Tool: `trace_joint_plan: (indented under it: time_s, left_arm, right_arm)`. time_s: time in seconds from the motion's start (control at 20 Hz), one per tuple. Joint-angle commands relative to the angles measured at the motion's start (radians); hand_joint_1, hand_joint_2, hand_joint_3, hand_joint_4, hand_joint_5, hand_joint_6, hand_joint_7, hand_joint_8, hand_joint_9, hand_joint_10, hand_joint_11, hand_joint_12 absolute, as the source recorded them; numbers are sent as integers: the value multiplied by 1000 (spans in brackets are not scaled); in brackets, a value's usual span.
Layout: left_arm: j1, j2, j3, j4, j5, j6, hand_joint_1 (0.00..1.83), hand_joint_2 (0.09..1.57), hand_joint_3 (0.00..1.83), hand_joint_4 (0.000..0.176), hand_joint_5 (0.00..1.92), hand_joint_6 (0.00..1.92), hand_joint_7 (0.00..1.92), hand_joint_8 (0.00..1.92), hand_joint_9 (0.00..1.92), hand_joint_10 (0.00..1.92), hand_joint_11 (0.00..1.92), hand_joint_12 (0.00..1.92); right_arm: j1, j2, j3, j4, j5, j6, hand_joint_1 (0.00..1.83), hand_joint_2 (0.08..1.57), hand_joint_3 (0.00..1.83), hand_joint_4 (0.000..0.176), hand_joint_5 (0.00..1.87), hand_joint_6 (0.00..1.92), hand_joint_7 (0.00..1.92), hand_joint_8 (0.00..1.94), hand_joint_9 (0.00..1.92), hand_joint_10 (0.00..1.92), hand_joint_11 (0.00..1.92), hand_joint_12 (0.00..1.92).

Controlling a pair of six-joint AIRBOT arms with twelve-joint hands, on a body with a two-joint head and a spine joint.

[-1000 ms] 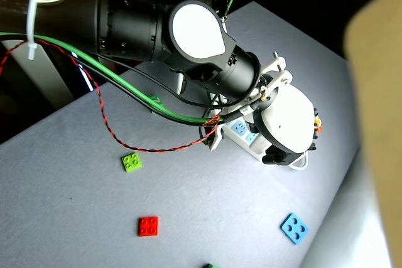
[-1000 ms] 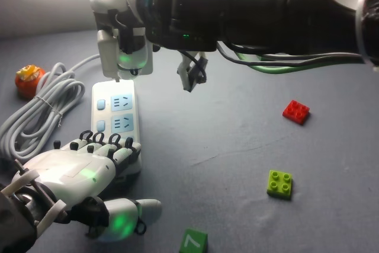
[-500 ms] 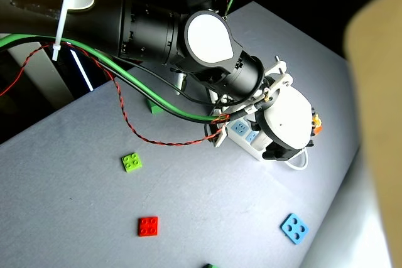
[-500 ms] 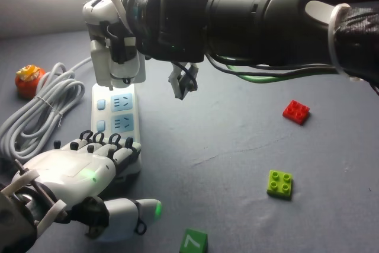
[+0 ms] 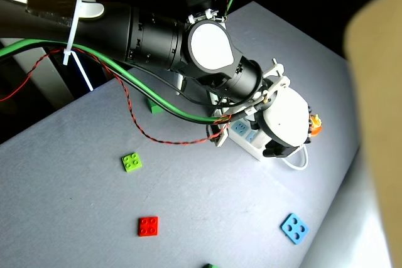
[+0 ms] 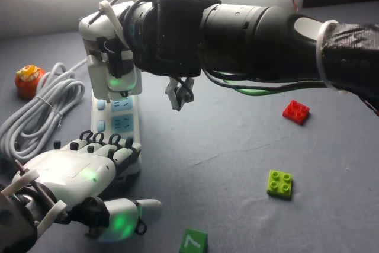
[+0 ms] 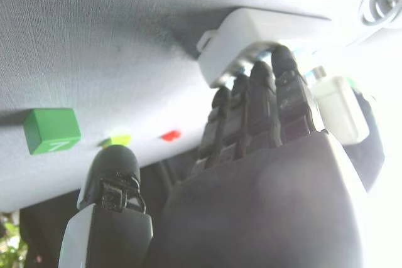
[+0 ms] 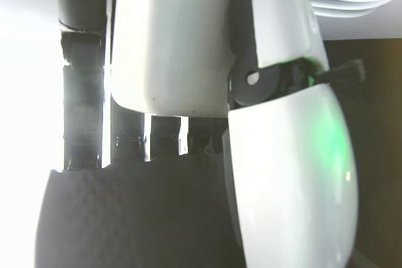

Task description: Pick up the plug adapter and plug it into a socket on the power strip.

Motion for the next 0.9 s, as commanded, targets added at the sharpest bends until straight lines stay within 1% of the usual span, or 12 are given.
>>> trace_joint_plan:
  time_s: [0.0,0.3,0.4,0.5,0.55,0.6,0.75,0.85]
  left_arm:
    - [2,-4,-9,21,27,-4,0,1255,0,0,79,1,93,1,102,1,0,287]
    - [3,-4,-10,21,27,-4,0,1260,1,0,52,1,70,1,84,1,0,248]
    - [3,-4,-10,21,27,-4,0,1259,0,0,48,0,75,3,88,3,0,247]
    - [2,-4,-11,21,27,-4,0,1259,0,0,43,0,66,0,84,1,0,245]
    - [1,-4,-11,21,27,-4,0,1263,2,0,31,0,48,0,72,0,0,239]
    - [0,-4,-11,21,27,-4,0,1261,1,0,35,3,51,2,75,2,0,238]
    - [-4,-4,-11,21,27,-4,0,1259,0,0,50,8,61,6,75,2,0,236]
    - [-4,-4,-10,21,27,-3,0,1261,1,0,59,10,69,8,82,4,0,240]
  right_arm:
    - [12,3,3,-31,56,4,1396,1045,0,0,1009,814,1117,757,1153,832,993,854]
    - [8,3,12,-31,60,4,1394,1055,1,0,980,849,1087,818,1136,857,983,868]
    - [6,3,17,-31,70,5,1394,1052,0,0,994,829,1086,813,1144,849,997,873]
    - [4,4,17,-31,73,5,1393,1056,0,0,973,859,1094,796,1130,876,986,878]
    - [4,4,17,-31,73,4,1395,1052,0,0,986,844,1107,773,1138,863,985,882]
    - [4,4,17,-31,73,5,1393,1057,1,0,968,871,1096,792,1124,884,974,892]
    - [3,3,17,-31,74,5,1395,1052,0,0,975,856,1102,780,1154,839,984,890]
    - [1,3,17,-31,72,5,1394,1051,0,0,991,844,1096,786,1147,847,982,886]
